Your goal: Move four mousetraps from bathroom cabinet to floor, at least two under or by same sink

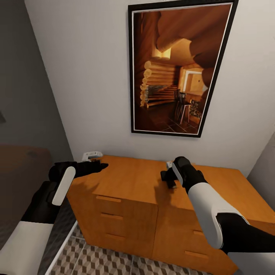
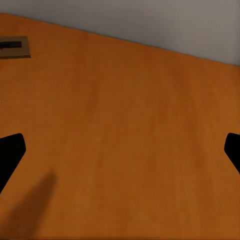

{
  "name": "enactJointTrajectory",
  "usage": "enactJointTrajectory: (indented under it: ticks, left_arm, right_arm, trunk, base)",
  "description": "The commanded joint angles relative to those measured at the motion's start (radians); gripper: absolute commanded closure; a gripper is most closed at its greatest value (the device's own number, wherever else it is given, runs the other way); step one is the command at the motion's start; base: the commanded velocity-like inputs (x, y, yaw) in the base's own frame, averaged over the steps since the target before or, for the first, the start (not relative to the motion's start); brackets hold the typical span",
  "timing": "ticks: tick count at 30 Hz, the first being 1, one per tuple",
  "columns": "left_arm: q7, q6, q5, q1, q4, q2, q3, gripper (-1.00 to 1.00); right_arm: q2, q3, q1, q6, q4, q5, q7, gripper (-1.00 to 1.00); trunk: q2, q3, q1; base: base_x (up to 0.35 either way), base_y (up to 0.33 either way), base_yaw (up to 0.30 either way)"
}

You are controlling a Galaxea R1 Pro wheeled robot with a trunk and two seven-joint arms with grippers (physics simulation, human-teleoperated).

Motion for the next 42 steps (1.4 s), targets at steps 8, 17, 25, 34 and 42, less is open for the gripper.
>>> enactJointTrajectory:
  ticks: [8,17,25,34,42]
  left_arm:
    - [0.007,0.003,0.013,-0.001,-0.001,0.001,-0.002,-1.0]
    - [0.005,0.003,0.013,-0.001,-0.001,0.001,-0.002,-1.0]
    - [0.005,0.003,0.012,-0.001,-0.001,0.001,-0.002,-1.0]
    - [0.004,0.003,0.012,-0.001,-0.001,0.001,-0.002,-1.0]
    - [0.002,0.003,0.015,-0.001,-0.001,0.002,-0.002,-1.0]
  right_arm:
    - [0.042,-0.005,-0.001,0.002,-0.031,0.009,-0.05,1.0]
    - [0.061,-0.004,-0.001,0.014,-0.034,0.009,-0.067,1.0]
    - [0.062,-0.005,-0.001,0.016,-0.034,0.008,-0.082,1.0]
    - [0.062,-0.006,-0.001,0.017,-0.034,0.008,-0.085,1.0]
    - [0.062,-0.006,-0.001,0.018,-0.034,0.008,-0.085,1.0]
  trunk:
    - [-0.001,-0.001,0.0]
    - [-0.001,-0.001,0.0]
    - [-0.001,-0.001,0.0]
    - [-0.001,-0.001,0.0]
    - [-0.001,-0.001,0.0]
  base:
    - [-0.003,0.0,0.0]
    - [0.0,0.0,-0.071]
    - [0.0,0.0,-0.257]
    - [0.0,0.0,-0.259]
    - [0.005,0.023,-0.059]
